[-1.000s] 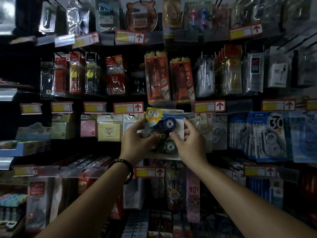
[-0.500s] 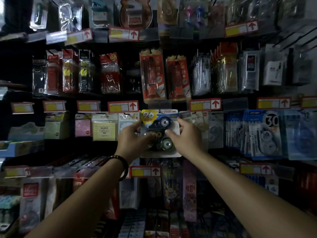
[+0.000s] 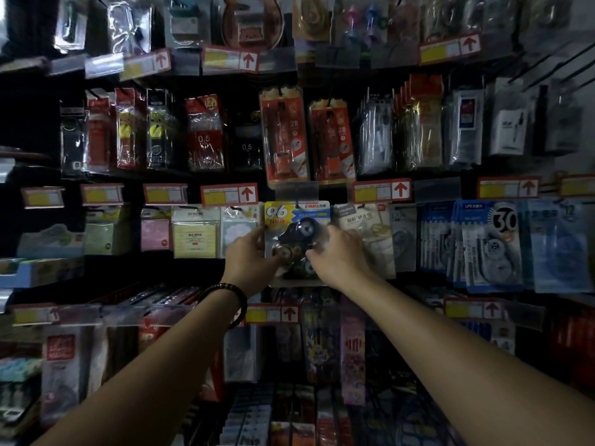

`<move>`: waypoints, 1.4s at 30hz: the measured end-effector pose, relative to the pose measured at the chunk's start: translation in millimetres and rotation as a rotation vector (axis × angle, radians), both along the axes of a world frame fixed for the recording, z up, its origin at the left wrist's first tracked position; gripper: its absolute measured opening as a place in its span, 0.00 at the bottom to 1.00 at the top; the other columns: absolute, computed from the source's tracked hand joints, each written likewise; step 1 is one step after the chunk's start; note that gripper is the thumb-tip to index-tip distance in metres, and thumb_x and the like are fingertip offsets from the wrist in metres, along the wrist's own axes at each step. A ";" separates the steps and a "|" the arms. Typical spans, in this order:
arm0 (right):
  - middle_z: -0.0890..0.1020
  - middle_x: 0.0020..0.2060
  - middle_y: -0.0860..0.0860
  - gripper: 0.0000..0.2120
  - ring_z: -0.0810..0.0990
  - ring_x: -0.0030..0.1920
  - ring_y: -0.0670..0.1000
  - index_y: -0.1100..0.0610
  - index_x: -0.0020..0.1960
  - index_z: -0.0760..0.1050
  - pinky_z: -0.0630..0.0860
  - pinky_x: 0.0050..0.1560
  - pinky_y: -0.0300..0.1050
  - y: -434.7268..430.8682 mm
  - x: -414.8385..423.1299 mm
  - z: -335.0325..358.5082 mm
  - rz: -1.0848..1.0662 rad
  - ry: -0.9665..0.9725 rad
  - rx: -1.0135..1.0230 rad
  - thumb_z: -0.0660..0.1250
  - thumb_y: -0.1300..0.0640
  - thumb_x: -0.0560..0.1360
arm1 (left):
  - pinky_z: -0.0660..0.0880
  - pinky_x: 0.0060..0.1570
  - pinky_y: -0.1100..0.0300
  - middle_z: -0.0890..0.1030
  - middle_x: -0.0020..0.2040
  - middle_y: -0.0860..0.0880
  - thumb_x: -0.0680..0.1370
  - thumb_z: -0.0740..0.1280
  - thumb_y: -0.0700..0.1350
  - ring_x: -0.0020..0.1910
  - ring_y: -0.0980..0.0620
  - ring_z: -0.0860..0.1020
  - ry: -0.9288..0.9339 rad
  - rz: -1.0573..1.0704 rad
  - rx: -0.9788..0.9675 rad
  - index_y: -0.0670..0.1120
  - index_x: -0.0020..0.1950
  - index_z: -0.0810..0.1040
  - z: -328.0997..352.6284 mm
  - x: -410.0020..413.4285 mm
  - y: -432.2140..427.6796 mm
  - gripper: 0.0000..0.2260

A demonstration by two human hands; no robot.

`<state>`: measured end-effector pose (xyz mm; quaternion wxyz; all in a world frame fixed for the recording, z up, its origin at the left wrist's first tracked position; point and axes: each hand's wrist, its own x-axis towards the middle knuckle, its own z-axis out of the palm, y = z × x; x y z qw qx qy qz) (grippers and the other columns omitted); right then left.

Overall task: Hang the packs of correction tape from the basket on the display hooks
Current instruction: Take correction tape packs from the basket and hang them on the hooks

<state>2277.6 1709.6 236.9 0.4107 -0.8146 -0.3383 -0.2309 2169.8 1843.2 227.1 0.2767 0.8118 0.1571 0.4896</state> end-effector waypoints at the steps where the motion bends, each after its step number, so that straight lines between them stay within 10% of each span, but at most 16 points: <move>1: 0.75 0.63 0.57 0.21 0.77 0.59 0.58 0.54 0.66 0.75 0.77 0.54 0.49 -3.4 -0.9 -3.2 -0.005 0.001 -0.022 0.72 0.47 0.77 | 0.79 0.42 0.61 0.80 0.49 0.54 0.77 0.78 0.44 0.44 0.58 0.79 0.005 -0.007 0.000 0.46 0.77 0.73 -1.6 -5.1 -2.6 0.29; 6: 0.76 0.64 0.53 0.24 0.78 0.61 0.54 0.53 0.72 0.73 0.74 0.54 0.44 -37.4 -25.9 -27.3 0.061 -0.016 -0.039 0.70 0.47 0.79 | 0.82 0.51 0.59 0.83 0.53 0.52 0.77 0.77 0.45 0.51 0.52 0.83 0.033 0.015 0.029 0.49 0.70 0.77 -27.7 -38.6 -17.2 0.22; 13: 0.84 0.37 0.46 0.03 0.83 0.38 0.44 0.48 0.50 0.80 0.82 0.41 0.45 -88.4 -63.8 -126.9 0.256 0.125 -0.077 0.72 0.50 0.80 | 0.78 0.39 0.68 0.84 0.45 0.60 0.81 0.73 0.50 0.43 0.65 0.83 0.288 -0.189 0.178 0.57 0.53 0.82 -138.4 -102.4 -76.0 0.03; 18: 0.81 0.30 0.42 0.10 0.79 0.32 0.39 0.49 0.39 0.80 0.74 0.34 0.36 -121.0 -78.8 -247.2 0.313 0.295 -0.230 0.71 0.51 0.79 | 0.82 0.43 0.58 0.85 0.45 0.60 0.82 0.70 0.55 0.42 0.63 0.83 0.640 -0.315 0.117 0.59 0.49 0.81 -272.8 -122.5 -96.7 0.03; 27: 0.86 0.48 0.48 0.06 0.86 0.49 0.50 0.53 0.49 0.84 0.81 0.44 0.45 -191.9 -99.0 -521.2 0.307 0.825 -0.621 0.71 0.51 0.81 | 0.79 0.49 0.60 0.86 0.56 0.53 0.82 0.70 0.50 0.49 0.57 0.83 1.230 -0.406 -0.037 0.53 0.59 0.85 -511.4 -160.6 -127.5 0.08; 34: 0.81 0.29 0.49 0.13 0.79 0.31 0.52 0.63 0.39 0.83 0.76 0.39 0.49 -212.1 -112.3 -707.0 0.172 1.166 -0.764 0.72 0.55 0.77 | 0.78 0.61 0.53 0.86 0.57 0.53 0.71 0.63 0.67 0.58 0.51 0.83 1.421 -0.444 -0.226 0.53 0.57 0.87 -630.2 -143.1 -119.4 0.26; 42: 0.80 0.43 0.47 0.04 0.78 0.49 0.48 0.57 0.50 0.81 0.68 0.34 0.26 -183.8 -136.7 -814.0 0.125 1.435 -0.694 0.75 0.59 0.78 | 0.77 0.66 0.47 0.84 0.62 0.50 0.79 0.64 0.62 0.62 0.49 0.81 1.514 -0.458 -0.403 0.56 0.62 0.82 -676.6 -123.1 -99.4 0.18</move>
